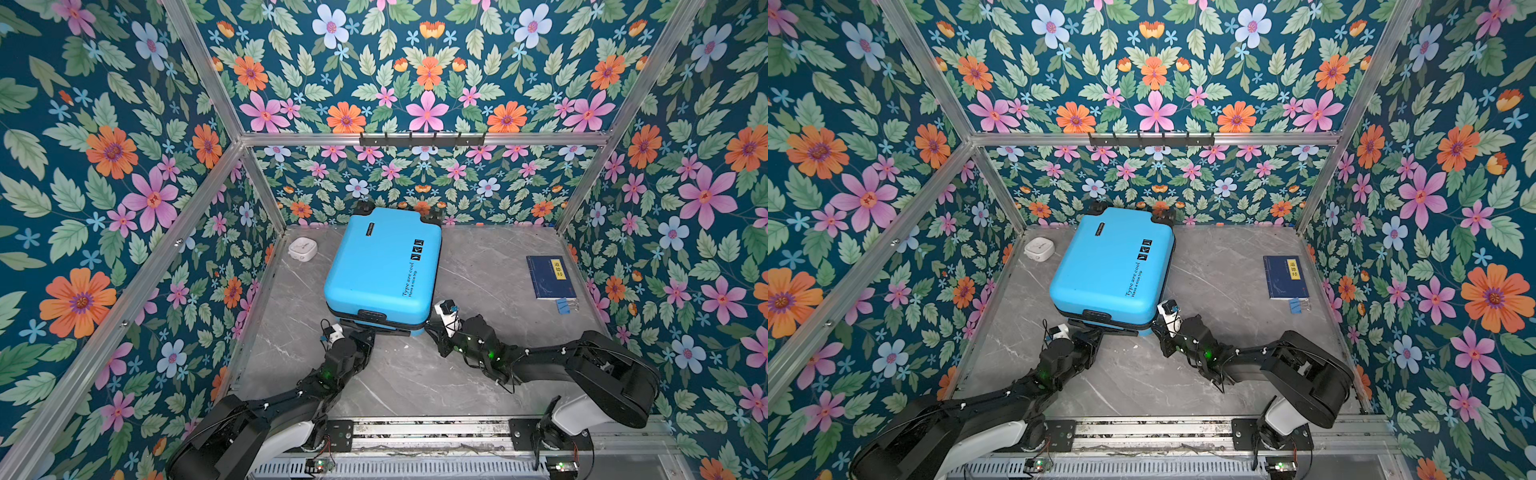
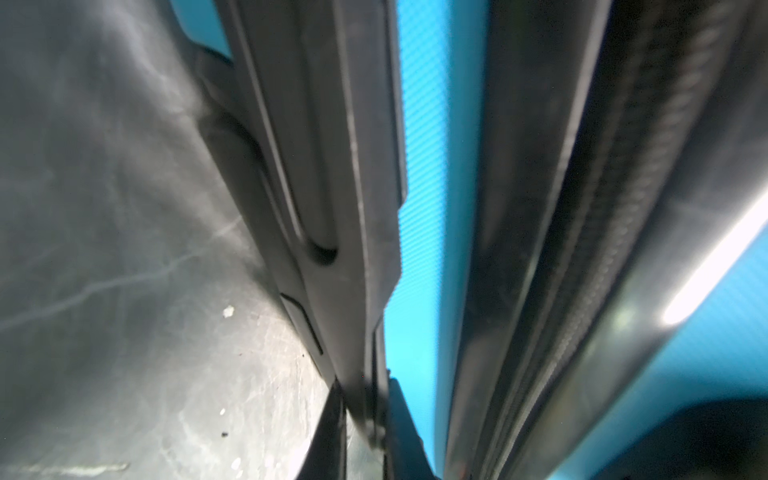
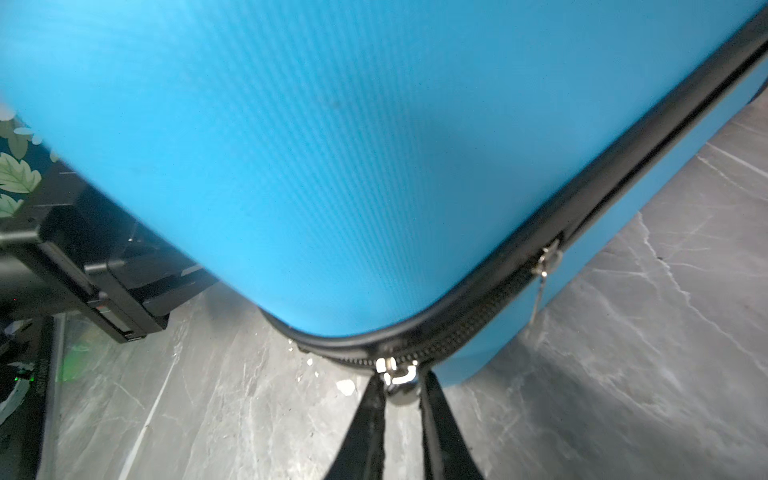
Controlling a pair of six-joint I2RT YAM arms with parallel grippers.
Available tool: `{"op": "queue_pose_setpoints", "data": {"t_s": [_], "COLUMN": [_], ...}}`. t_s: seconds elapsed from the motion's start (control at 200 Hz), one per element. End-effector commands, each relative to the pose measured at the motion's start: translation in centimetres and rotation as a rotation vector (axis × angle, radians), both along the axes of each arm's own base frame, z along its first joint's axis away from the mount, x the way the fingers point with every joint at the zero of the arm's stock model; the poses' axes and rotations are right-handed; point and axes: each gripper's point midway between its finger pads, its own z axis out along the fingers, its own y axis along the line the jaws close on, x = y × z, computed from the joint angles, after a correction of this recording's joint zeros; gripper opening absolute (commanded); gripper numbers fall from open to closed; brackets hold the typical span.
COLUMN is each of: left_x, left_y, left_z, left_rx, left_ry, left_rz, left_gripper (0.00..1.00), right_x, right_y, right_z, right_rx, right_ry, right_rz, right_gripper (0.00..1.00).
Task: Pack the luggage
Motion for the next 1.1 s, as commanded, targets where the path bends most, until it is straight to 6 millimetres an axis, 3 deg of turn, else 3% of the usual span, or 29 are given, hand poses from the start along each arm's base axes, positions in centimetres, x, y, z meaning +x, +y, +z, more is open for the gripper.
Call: {"op": "queue_pose_setpoints", "data": {"t_s": [0.0,0.125,0.73,1.09], "left_x": [0.4,0.2,-0.6,-0.3], "left_y": [-0.8,-0.7,-0.9,-2.0], "left_z": [2.1,2.0,1.1,1.6], "left_rx": [-0.001,0.002,0.045,0.060], "left_ry": [-0.095,-0.091,-0.039,-0.051], "left_rz": [-0.042,-0.042,-0.089,-0.137], "left_gripper": [0.00,0.00,0.00,0.00], "right_x": [1.3,1.4,3.7,4.5], "right_y": [-0.4,-0.4,-2.1,-2.6], "right_z": [1.0,1.1,2.1,1.4], "right_rx": [0.006,0.003,0.019,0.009], "right_ry": [-0.048,-0.048,-0.054,-0.015], "right_rz": [-0.059,-0.063,-0.181,-0.207], "right_gripper": [0.13,0.00,0.00,0.00]}}
